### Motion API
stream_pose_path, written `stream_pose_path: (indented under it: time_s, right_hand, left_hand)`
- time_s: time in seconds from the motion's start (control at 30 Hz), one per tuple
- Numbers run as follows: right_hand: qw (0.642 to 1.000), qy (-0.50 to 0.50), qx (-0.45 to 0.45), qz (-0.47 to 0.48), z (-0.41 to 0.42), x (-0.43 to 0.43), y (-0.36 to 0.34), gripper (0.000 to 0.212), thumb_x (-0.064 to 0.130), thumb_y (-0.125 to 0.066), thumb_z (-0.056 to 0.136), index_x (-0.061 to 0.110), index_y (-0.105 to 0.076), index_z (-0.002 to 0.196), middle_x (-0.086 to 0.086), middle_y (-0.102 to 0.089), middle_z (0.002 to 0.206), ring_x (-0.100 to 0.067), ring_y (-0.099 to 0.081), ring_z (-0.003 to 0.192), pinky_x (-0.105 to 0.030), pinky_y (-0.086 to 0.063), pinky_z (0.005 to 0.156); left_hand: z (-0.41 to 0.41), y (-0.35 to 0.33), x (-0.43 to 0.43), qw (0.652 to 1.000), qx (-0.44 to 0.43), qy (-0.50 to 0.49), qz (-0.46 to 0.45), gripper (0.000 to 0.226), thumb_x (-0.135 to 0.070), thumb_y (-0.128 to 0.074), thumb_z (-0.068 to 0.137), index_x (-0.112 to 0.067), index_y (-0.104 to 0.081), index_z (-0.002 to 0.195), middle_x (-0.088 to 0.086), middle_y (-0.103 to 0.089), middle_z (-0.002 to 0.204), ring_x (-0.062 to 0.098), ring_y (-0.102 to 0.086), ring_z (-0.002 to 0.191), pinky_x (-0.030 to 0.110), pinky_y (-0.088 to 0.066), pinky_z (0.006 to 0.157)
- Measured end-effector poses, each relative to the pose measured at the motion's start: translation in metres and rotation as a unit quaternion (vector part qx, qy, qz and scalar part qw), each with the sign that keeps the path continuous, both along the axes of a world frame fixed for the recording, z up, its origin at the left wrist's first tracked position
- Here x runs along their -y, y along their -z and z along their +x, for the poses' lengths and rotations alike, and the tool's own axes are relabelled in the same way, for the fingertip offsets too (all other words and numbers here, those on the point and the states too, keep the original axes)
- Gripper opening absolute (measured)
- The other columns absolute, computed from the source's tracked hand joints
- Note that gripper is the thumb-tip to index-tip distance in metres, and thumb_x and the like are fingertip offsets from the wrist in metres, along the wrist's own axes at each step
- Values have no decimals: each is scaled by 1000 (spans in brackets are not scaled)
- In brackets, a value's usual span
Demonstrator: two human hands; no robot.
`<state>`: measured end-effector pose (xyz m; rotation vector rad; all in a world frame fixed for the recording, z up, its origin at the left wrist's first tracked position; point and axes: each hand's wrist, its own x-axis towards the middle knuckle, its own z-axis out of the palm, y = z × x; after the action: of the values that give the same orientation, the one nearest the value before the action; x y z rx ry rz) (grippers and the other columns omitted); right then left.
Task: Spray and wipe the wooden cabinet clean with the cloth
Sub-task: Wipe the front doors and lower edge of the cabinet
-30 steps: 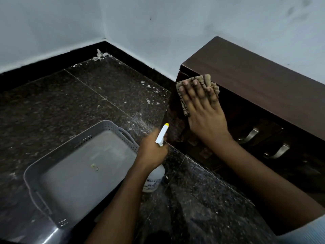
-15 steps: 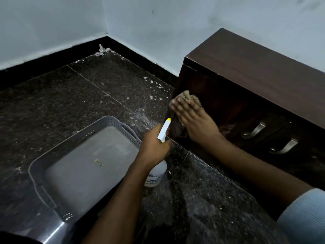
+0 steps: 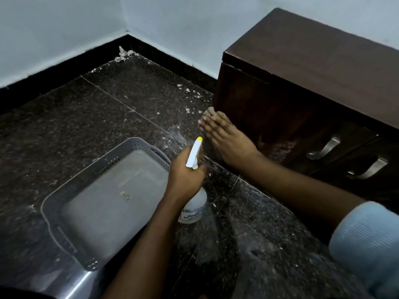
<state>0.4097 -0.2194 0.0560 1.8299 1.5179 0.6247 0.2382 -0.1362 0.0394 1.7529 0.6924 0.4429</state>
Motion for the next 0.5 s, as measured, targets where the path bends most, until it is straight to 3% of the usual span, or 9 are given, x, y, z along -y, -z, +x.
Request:
stream_pose_path:
  time_s: [0.07, 0.13, 0.2, 0.27, 0.33, 0.5]
  right_hand:
    - [997, 16, 36, -63, -4, 2, 24, 68, 33, -19, 106, 1, 2, 162, -15, 4, 171, -31, 6, 158, -46, 13, 124]
    - [990, 37, -29, -133, -10, 17, 41, 59, 28, -19, 110, 12, -2, 164, -6, 5, 173, -22, 11, 158, -35, 13, 127]
    - [980, 67, -127, -138, -12, 43, 51, 55, 27, -18, 112, 18, -4, 164, -1, 8, 172, -17, 14, 158, -30, 12, 126]
    - [988, 66, -80, -112, -11, 78, 57, 65, 32, -18, 109, 5, 6, 162, -13, 13, 170, -28, 16, 157, -41, 14, 126]
    - [995, 46, -27, -81, -7, 104, 46, 76, 36, -18, 103, -4, 12, 159, -24, 14, 168, -37, 13, 157, -51, 11, 126]
    - [1000, 9, -19, -2, 2, 82, 15, 67, 23, -4, 100, -3, 10, 160, -24, 7, 169, -35, 5, 158, -48, -4, 129]
  left_hand:
    - [-2, 3, 0, 1000, 1, -1, 6, 27, -16, -62, 80, -42, -56, 85, -15, -62, 80, 1, -52, 60, 12, -41, 54]
    - [-2, 2, -4, 1000, -6, -4, 11, 43, -12, -65, 82, -55, -58, 85, -19, -65, 82, -2, -56, 63, 10, -42, 55]
    - [-1, 1, -10, 1000, -13, -24, 9, 39, -9, -67, 83, -48, -61, 85, -16, -66, 75, -4, -58, 64, 7, -42, 55]
    - [0, 1, -10, 999, -19, -40, 12, 32, -6, -66, 84, -37, -63, 90, -8, -68, 79, 1, -60, 69, 7, -41, 55]
    - [1, 2, -7, 998, -14, -55, 18, 24, -6, -65, 85, -27, -65, 96, 5, -69, 85, 15, -60, 74, 12, -42, 55]
    - [3, 1, 9, 995, 2, -95, 6, 19, -7, -64, 87, -18, -66, 103, 13, -68, 87, 34, -63, 78, 45, -54, 69]
